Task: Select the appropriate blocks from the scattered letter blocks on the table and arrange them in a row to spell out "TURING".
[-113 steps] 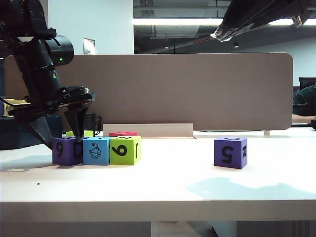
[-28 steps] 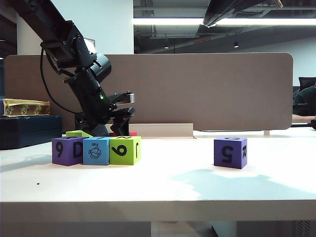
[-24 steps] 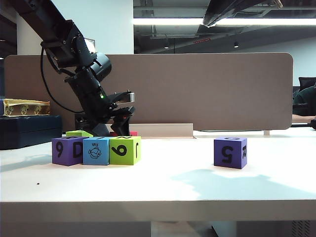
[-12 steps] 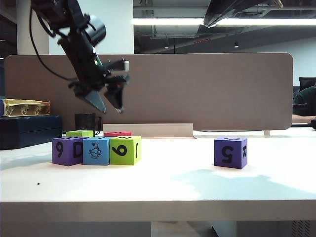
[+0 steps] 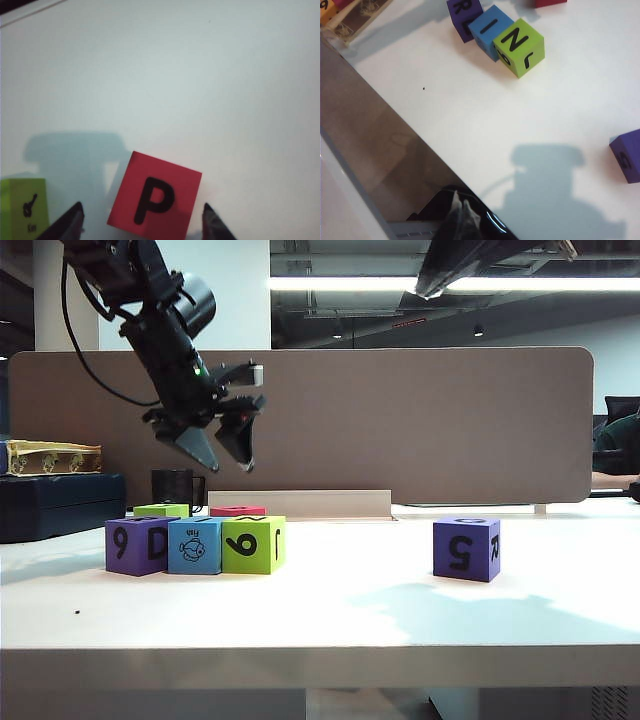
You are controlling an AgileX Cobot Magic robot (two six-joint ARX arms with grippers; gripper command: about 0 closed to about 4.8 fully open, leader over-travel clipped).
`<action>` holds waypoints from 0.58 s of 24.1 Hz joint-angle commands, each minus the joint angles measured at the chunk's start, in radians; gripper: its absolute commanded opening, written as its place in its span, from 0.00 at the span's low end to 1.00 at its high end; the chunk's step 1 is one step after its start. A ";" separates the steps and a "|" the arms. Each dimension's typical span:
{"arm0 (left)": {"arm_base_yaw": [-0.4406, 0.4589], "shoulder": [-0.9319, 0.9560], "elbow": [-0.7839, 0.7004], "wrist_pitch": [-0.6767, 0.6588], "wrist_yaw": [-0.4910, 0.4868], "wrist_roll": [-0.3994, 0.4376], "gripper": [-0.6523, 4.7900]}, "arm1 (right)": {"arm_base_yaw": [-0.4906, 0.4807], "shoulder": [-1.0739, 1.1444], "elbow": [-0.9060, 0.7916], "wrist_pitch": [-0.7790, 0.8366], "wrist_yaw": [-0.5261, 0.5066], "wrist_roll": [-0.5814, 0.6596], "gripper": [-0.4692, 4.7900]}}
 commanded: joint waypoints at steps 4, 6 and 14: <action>-0.001 0.035 0.002 -0.050 -0.035 0.011 0.60 | 0.002 -0.002 0.003 -0.011 0.001 -0.002 0.09; -0.001 0.047 0.002 -0.063 -0.039 0.022 0.60 | 0.002 -0.002 0.003 -0.012 0.000 -0.002 0.09; -0.001 0.060 0.002 -0.152 -0.166 0.024 0.55 | 0.002 -0.002 0.003 -0.013 0.001 -0.002 0.09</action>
